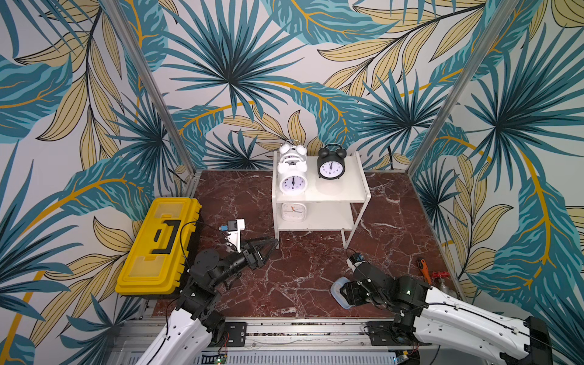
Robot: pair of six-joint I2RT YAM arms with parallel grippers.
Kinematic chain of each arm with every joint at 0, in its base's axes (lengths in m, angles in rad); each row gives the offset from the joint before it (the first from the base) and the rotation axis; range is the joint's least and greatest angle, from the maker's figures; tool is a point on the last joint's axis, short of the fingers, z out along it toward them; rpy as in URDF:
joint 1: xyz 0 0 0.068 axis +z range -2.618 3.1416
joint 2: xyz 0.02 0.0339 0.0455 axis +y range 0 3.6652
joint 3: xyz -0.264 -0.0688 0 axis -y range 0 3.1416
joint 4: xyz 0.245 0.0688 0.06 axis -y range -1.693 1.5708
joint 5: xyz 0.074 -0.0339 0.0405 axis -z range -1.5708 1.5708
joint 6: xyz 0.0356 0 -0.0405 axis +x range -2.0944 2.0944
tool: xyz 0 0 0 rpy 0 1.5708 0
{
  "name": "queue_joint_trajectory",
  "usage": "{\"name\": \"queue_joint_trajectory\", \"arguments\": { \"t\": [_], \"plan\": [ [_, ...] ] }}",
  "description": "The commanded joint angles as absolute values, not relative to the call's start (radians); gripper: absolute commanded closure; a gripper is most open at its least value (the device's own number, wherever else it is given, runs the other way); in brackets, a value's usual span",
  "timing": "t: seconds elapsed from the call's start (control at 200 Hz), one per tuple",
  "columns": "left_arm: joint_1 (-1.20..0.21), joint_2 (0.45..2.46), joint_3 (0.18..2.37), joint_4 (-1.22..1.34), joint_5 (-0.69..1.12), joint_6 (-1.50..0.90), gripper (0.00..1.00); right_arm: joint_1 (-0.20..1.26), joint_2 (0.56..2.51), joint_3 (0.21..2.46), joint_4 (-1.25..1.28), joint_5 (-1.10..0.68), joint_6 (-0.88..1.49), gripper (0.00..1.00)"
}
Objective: Place the alarm clocks on the shelf by style
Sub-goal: Pick up the alarm from the center of the board.
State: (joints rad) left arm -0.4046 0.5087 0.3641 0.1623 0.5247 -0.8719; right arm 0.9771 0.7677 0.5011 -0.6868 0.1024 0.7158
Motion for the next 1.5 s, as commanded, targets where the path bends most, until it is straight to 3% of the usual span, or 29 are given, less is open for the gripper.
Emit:
{"name": "queue_joint_trajectory", "arguments": {
  "t": [0.0,0.356,1.082,1.497],
  "plan": [
    [-0.400,0.506,0.324,0.183,0.532,-0.873,0.17,0.982,0.759,0.476,-0.658,0.099,0.720,0.49],
    [-0.399,0.515,0.313,0.145,0.475,-0.860,0.17,0.982,0.753,0.473,-0.613,0.124,0.721,0.77],
    [-0.400,0.520,0.324,0.081,0.472,-0.849,0.11,0.966,0.762,0.574,-0.254,0.032,0.639,0.82],
    [-0.399,0.615,0.277,0.269,0.634,-0.932,0.09,0.850,0.844,0.581,0.087,-0.268,0.684,0.85]
  ]
}}
